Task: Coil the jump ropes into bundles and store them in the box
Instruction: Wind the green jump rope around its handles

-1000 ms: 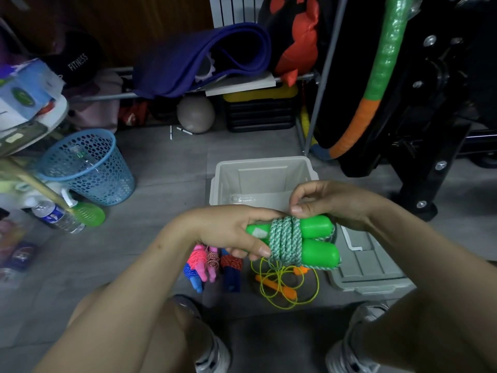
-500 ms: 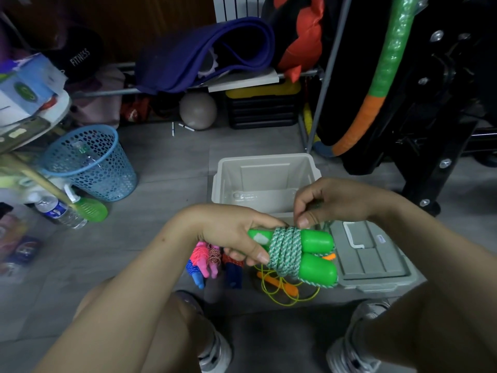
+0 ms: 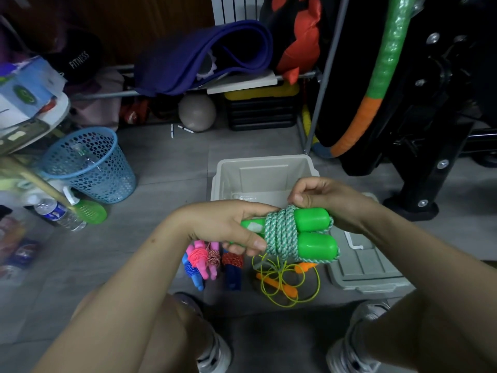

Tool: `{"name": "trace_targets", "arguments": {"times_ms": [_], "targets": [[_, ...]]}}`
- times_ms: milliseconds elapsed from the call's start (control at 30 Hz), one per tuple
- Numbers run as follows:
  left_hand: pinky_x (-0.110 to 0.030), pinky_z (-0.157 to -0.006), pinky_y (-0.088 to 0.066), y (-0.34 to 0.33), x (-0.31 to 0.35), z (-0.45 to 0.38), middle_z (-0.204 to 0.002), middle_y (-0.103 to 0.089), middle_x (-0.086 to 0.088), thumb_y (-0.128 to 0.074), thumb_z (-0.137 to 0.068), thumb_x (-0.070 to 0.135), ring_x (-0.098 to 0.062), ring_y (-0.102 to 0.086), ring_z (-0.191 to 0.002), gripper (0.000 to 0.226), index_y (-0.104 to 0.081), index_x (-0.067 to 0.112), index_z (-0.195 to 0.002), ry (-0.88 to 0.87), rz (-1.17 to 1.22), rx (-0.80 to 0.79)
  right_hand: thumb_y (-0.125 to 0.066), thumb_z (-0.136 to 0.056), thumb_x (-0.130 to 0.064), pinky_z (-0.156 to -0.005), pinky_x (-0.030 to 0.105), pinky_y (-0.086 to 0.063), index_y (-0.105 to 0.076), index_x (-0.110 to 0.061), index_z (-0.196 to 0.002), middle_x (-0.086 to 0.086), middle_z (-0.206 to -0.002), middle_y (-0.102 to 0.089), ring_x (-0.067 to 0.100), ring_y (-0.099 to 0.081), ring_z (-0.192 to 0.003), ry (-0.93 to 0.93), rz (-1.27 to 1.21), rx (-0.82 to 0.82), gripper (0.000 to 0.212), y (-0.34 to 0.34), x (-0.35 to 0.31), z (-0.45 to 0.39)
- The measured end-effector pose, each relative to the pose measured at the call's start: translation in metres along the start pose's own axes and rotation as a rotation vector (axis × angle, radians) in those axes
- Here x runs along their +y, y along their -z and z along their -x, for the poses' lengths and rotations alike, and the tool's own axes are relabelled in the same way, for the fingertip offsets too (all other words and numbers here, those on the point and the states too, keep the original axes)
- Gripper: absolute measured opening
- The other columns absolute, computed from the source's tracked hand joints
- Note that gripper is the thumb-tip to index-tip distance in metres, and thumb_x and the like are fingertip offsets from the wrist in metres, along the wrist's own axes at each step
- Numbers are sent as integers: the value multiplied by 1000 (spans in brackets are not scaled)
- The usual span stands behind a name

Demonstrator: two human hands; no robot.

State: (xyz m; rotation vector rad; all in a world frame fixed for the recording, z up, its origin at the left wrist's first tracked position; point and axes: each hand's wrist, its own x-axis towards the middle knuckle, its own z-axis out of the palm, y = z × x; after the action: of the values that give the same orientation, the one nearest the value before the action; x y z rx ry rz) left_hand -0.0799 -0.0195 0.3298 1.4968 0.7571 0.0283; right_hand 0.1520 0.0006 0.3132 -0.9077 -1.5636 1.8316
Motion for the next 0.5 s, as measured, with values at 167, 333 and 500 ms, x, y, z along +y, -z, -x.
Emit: {"name": "trace_targets", "arguments": {"times_ms": [167, 333, 500], "targets": [[-20, -44, -31, 1, -3, 4, -69, -59, -4, -58, -86, 18, -10, -41, -47, 53, -41, 25, -136, -66, 200, 100, -71, -51, -77, -78, 32, -49, -77, -20, -87, 8, -96, -72, 25, -65, -89, -19, 53, 42, 67, 4, -6, 5], [-22, -41, -32, -4, 2, 1, -75, -68, -7, -58, -90, 17, -15, -43, -46, 45, -41, 28, -130, -126, 181, 225, -62, -79, -37, -87, 34, -49, -71, -9, -101, 15, -106, -70, 25, -65, -97, -26, 14, 91, 38, 0, -9, 6], [-25, -42, -32, -10, 4, -2, -73, -68, -7, -58, -89, 26, -14, -47, -44, 66, -21, 43, -141, -160, 152, 297, -71, -71, -47, -82, 44, -34, -65, 0, -107, 30, -109, -58, 36, -51, -96, -177, -64, 187, 60, 0, -8, 1]]}}
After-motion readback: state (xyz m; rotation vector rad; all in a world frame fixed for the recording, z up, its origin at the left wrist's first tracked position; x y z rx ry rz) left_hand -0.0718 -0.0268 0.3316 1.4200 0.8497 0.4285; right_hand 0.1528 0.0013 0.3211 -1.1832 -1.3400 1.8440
